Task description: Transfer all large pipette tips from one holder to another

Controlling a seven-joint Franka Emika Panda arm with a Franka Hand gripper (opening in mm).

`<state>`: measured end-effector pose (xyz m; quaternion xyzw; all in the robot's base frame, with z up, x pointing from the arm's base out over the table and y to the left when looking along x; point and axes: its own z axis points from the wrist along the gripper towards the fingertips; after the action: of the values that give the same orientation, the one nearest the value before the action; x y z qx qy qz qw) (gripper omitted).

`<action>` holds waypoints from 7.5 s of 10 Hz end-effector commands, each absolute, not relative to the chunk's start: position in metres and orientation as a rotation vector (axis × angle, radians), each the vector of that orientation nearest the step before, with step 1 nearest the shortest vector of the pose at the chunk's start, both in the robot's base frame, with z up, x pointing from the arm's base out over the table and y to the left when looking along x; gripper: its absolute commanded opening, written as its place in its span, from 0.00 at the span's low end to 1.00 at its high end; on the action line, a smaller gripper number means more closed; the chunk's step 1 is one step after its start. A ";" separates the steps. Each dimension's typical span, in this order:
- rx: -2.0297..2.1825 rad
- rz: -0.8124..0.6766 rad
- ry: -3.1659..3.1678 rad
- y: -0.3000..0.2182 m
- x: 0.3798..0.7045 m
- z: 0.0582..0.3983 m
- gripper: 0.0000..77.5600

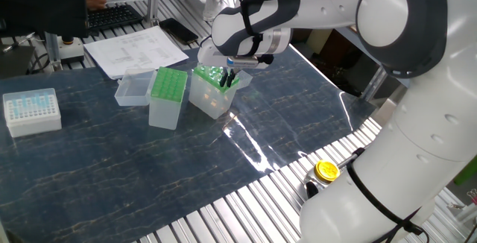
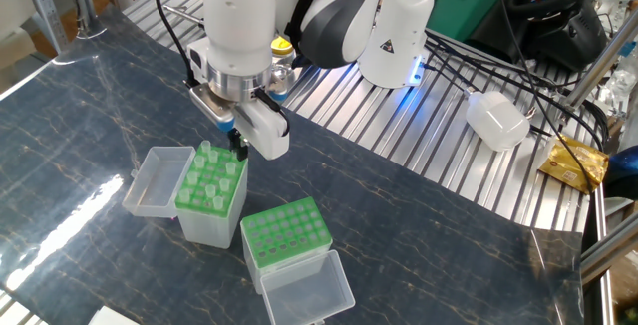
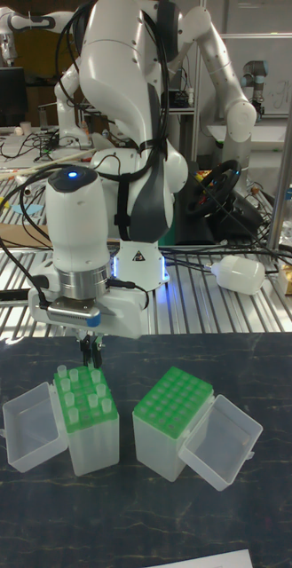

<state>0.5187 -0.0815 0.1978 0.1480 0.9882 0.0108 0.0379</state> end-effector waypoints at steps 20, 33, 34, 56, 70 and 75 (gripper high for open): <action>0.522 -0.012 2.997 -0.066 0.539 0.326 0.02; 0.704 0.032 3.019 -0.050 0.546 0.369 0.02; 0.770 0.059 3.010 -0.046 0.549 0.367 0.02; 0.406 0.020 3.112 -0.045 0.553 0.369 0.02; 0.764 0.035 3.068 0.031 0.541 0.379 0.02; 0.852 0.038 3.039 0.054 0.544 0.374 0.02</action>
<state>0.5422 0.0508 0.3756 0.2633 0.9646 0.0102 -0.0098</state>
